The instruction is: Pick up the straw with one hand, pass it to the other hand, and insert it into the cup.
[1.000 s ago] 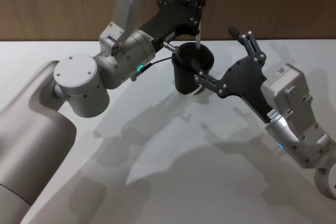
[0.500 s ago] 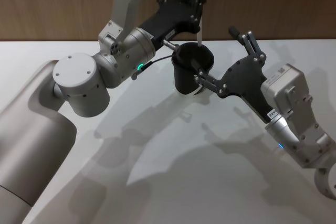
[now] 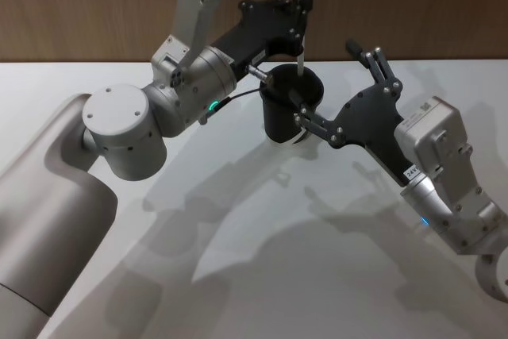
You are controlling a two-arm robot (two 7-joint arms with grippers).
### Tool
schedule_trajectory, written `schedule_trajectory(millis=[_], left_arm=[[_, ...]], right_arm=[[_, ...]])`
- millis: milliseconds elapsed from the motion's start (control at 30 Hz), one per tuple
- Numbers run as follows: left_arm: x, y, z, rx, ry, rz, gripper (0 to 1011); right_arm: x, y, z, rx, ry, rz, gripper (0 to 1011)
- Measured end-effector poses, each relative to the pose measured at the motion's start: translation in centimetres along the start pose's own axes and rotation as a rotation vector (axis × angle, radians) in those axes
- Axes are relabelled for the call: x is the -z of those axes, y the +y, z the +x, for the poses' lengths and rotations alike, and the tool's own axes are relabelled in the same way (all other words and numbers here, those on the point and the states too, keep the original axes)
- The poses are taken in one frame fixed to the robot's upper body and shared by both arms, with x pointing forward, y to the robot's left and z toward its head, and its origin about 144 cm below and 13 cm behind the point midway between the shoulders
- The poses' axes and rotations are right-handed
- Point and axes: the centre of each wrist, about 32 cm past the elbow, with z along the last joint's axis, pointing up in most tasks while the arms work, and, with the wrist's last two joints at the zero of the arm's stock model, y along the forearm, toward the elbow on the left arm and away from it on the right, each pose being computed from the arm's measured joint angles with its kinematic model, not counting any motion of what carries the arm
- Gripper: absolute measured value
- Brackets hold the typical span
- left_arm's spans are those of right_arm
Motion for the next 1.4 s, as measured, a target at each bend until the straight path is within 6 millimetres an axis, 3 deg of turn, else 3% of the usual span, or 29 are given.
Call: schedule_trajectory(millis=[1200,1400], left_arm=[[0.88,-0.63,-0.16,-0.014,0.009,0.031,8],[0.94,-0.69,-0.19,-0.015,0.009,0.035,146]], right_arm=[[0.00,0.00,0.00,0.000,0.000,0.000,1001],[0.00,0.00,0.00,0.000,0.000,0.000,1001]])
